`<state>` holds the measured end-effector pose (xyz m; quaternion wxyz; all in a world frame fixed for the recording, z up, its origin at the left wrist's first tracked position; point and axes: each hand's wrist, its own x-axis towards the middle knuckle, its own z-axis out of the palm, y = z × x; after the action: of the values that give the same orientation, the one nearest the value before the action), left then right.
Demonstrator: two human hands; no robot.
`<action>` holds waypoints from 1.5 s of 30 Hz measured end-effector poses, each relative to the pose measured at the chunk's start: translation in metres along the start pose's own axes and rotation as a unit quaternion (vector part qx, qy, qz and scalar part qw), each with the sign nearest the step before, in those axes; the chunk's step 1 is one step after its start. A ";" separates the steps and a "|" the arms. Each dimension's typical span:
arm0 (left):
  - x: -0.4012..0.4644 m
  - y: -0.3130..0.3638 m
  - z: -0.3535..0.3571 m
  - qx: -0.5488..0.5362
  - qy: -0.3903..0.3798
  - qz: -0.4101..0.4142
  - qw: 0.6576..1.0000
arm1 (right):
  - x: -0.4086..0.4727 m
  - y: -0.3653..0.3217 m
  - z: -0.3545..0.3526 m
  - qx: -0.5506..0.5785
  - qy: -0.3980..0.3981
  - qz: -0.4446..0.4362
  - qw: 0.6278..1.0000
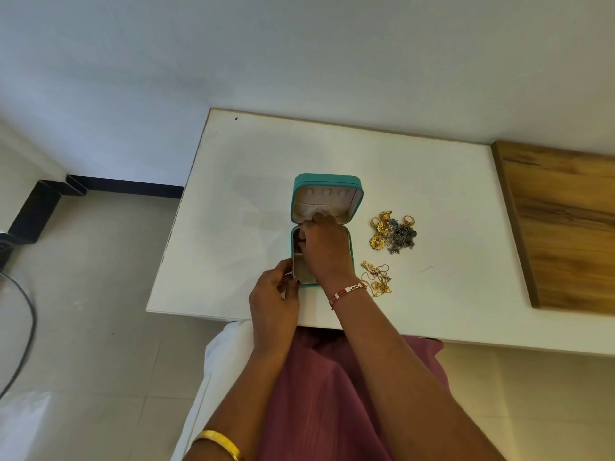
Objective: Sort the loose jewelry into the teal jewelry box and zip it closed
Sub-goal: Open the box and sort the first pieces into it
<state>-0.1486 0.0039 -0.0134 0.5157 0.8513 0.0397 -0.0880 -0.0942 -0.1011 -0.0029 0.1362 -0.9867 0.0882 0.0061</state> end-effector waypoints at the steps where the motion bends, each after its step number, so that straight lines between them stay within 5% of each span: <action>1: 0.000 0.000 0.000 -0.005 0.000 -0.001 1.000 | 0.001 0.001 0.002 0.012 0.001 0.003 1.000; 6: 0.000 0.000 0.001 -0.019 0.005 -0.006 1.000 | -0.009 0.009 0.001 0.231 0.056 0.070 0.969; 16: -0.010 0.010 -0.003 -0.037 0.046 0.036 0.998 | -0.057 0.011 -0.043 0.648 0.065 0.216 0.727; 20: -0.024 0.023 -0.003 -0.063 0.033 0.093 0.993 | -0.081 0.013 -0.048 0.616 0.063 0.205 0.758; 25: -0.042 0.027 0.004 -0.144 -0.083 0.007 0.986 | -0.116 0.020 -0.026 0.521 0.037 0.212 0.826; 36: -0.042 0.016 0.005 -0.215 -0.122 -0.133 0.960 | -0.137 0.027 -0.015 0.538 0.024 0.242 0.807; 45: -0.041 0.012 0.006 -0.288 -0.169 -0.175 0.926 | -0.143 0.038 -0.020 0.598 0.076 0.297 0.741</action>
<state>-0.1879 -0.0061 0.0027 0.7142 0.6181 0.1244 -0.3039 -0.2417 -0.1183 0.0113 0.6822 -0.6239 0.3721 -0.0829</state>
